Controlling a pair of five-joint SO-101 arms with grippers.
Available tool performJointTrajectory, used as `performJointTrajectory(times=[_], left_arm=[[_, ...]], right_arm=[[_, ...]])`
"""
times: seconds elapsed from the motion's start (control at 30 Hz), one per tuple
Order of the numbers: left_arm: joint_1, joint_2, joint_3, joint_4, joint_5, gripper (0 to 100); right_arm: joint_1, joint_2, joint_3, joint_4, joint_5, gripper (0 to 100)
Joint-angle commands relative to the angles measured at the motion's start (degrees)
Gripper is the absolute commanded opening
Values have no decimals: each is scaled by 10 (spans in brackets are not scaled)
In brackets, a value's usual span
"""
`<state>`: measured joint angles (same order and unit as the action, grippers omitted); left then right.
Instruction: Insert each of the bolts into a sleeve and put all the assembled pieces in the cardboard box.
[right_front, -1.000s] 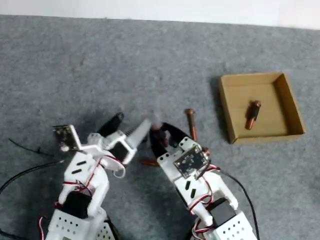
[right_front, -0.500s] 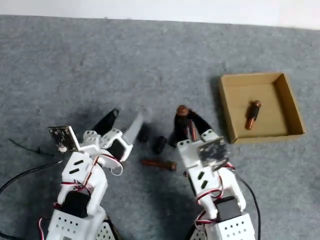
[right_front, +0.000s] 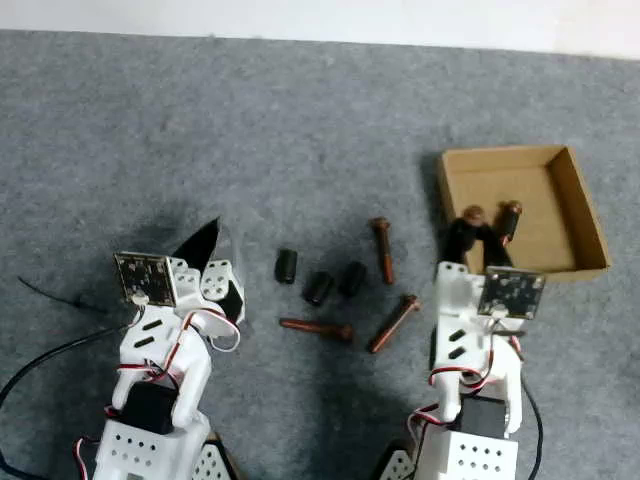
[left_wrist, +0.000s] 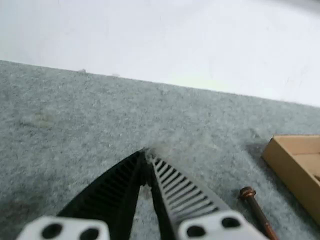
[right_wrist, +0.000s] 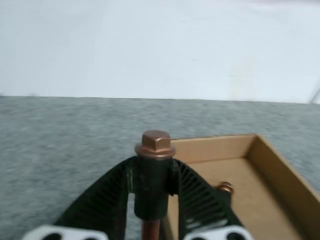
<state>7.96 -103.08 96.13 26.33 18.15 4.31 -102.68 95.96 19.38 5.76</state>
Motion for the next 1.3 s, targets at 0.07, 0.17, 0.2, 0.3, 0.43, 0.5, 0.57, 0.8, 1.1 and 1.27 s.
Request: performJointTrajectory(times=[0.07, 0.17, 0.2, 0.3, 0.43, 0.5, 0.57, 0.8, 1.1, 1.27], left_arm=[[-7, -1, 11, 1, -6, 7], [-8, -1, 11, 1, -6, 7], [-8, -1, 11, 1, -6, 7], [-8, -1, 11, 2, -6, 7], [-8, -1, 11, 2, -6, 7], [-8, -1, 11, 8, -6, 7], [-8, -1, 11, 9, -6, 7], [-8, -1, 11, 9, -6, 7], [-7, -1, 11, 7, -6, 7], [-7, -1, 11, 7, -6, 7]], right_arm=[[-21, 0, 77, -36, -1, 64], [-22, 1, 59, -36, 20, 55], [-22, 6, 47, -36, 37, 36], [-19, 67, 12, -40, 52, 12], [7, 233, -78, -99, 52, 8], [21, 347, -138, -134, 51, 8], [37, 471, -211, -154, 51, 8], [125, 874, -528, -153, -30, 7], [126, 1084, -735, -18, -33, 13], [102, 1089, -733, 10, -37, 14]])
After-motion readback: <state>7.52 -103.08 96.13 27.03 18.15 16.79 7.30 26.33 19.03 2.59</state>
